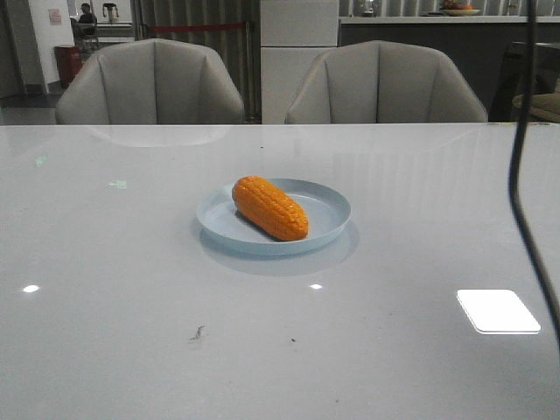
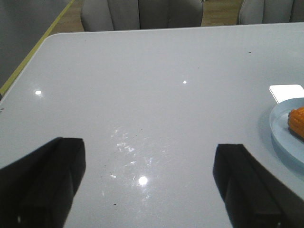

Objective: Place corn on plate with both arms

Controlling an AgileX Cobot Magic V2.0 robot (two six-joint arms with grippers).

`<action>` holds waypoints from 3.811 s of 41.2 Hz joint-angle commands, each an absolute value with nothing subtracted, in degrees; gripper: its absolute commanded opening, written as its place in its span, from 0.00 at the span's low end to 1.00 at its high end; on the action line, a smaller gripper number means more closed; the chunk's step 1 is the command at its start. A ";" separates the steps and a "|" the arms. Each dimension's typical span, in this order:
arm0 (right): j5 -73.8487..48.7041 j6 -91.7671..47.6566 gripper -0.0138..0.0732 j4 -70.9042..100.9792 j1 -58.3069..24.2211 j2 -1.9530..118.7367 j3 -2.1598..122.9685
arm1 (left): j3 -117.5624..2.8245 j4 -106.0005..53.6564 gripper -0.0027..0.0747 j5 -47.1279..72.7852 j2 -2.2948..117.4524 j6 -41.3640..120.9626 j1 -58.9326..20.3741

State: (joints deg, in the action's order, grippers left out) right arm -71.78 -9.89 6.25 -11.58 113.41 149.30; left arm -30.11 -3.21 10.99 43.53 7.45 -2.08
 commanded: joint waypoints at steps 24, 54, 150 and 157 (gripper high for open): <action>-46.02 -9.39 0.82 2.51 2.31 62.19 79.11 | -31.80 -3.76 0.81 5.80 43.59 7.17 -2.15; -45.46 -8.69 0.82 2.93 3.16 32.62 43.81 | -31.80 -3.76 0.81 5.68 43.59 7.17 -2.15; -45.59 -8.69 0.82 2.93 3.16 32.62 43.81 | 2.44 1.73 0.15 11.19 -1.23 7.17 -3.30; -45.81 -8.69 0.82 2.45 3.16 31.32 43.81 | 2.44 1.73 0.15 11.19 -1.23 7.17 -3.30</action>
State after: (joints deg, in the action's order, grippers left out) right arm -49.49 -8.71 2.61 2.89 32.18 42.33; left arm 0.31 1.89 15.70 -0.30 7.45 -3.02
